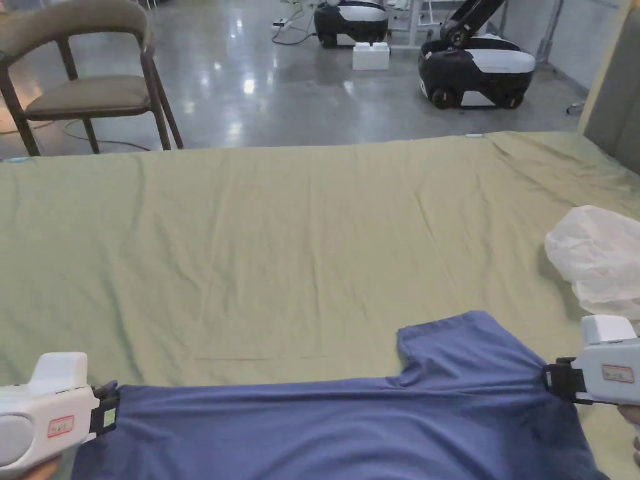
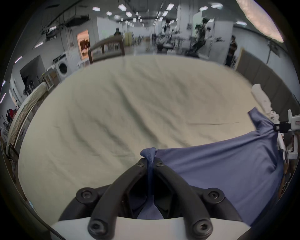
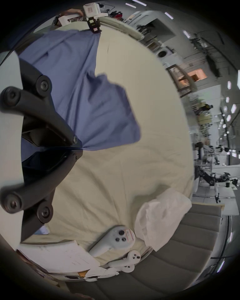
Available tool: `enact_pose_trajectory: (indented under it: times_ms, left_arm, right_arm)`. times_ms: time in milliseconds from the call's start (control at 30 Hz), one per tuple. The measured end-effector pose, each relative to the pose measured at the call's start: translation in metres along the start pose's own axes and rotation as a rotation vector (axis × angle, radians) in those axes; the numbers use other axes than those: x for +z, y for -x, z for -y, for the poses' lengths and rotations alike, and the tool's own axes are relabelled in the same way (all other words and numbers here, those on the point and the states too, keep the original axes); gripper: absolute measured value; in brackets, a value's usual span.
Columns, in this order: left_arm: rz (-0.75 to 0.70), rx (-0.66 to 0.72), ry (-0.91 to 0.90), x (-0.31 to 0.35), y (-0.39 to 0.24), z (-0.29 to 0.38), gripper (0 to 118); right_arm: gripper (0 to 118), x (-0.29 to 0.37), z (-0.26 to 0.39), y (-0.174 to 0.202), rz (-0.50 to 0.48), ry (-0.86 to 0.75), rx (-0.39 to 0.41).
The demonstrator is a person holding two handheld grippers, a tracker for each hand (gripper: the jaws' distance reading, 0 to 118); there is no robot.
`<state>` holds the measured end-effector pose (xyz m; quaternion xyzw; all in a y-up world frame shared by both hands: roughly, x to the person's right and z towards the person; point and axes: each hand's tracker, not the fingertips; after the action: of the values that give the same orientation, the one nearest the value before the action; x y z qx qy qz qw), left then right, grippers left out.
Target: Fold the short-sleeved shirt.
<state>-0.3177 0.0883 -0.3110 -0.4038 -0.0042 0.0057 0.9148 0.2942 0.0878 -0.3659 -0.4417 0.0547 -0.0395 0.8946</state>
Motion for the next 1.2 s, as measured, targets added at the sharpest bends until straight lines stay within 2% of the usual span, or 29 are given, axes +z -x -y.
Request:
enact_pose_trajectory:
  times_ms: [133,267,333,567,633,667,733,767,800,833,900,967,1033,1100,1200]
  left_arm:
    - [0.086,0.076,-0.058,0.073,0.014,0.037,1]
    - [0.132,0.109,-0.057,0.124,0.028,0.092,1]
    - [0.140,0.121,-0.040,0.135,0.030,0.115,1]
    - [0.144,0.146,0.032,0.128,0.038,0.174,2]
    - [0.142,0.153,0.030,0.121,0.036,0.177,21]
    - [0.131,0.147,0.018,0.120,0.034,0.178,31]
    - [0.127,0.126,0.016,0.123,0.033,0.177,35]
    - [0.128,0.124,0.006,0.125,0.031,0.177,42]
    - [0.116,0.111,-0.022,0.131,0.028,0.175,53]
    - [0.096,0.086,-0.062,0.138,0.025,0.173,62]
    - [0.067,0.047,-0.157,0.161,0.014,0.166,73]
    - [0.086,0.050,-0.255,0.184,0.006,0.159,73]
    - [0.095,0.090,-0.325,0.207,-0.004,0.150,75]
    - [0.080,0.102,-0.382,0.226,-0.014,0.141,75]
    - [0.044,0.087,-0.487,0.256,-0.033,0.133,72]
  right_arm:
    - [0,0.070,0.044,0.001,-0.041,-0.097,0.005]
    - [0,0.123,0.110,-0.007,-0.056,-0.110,0.020]
    - [0,0.138,0.141,-0.008,-0.048,-0.102,0.030]
    - [0,0.149,0.208,0.003,-0.030,-0.026,-0.052]
    - [0,0.146,0.217,0.009,-0.028,-0.016,-0.039]
    - [3,0.143,0.219,0.012,-0.023,-0.012,-0.028]
    - [6,0.139,0.225,0.017,-0.005,-0.017,-0.006]
    - [21,0.138,0.227,0.019,0.008,-0.012,0.003]
    - [54,0.138,0.225,0.019,0.022,-0.008,0.008]
    - [67,0.141,0.225,0.021,0.022,-0.017,0.005]
    - [65,0.153,0.221,0.032,0.007,-0.080,-0.012]
    - [65,0.171,0.213,0.045,-0.009,-0.162,-0.009]
    - [65,0.189,0.205,0.065,-0.064,-0.255,0.016]
    - [66,0.204,0.197,0.080,-0.101,-0.334,0.045]
    - [66,0.221,0.189,0.102,-0.147,-0.430,0.047]
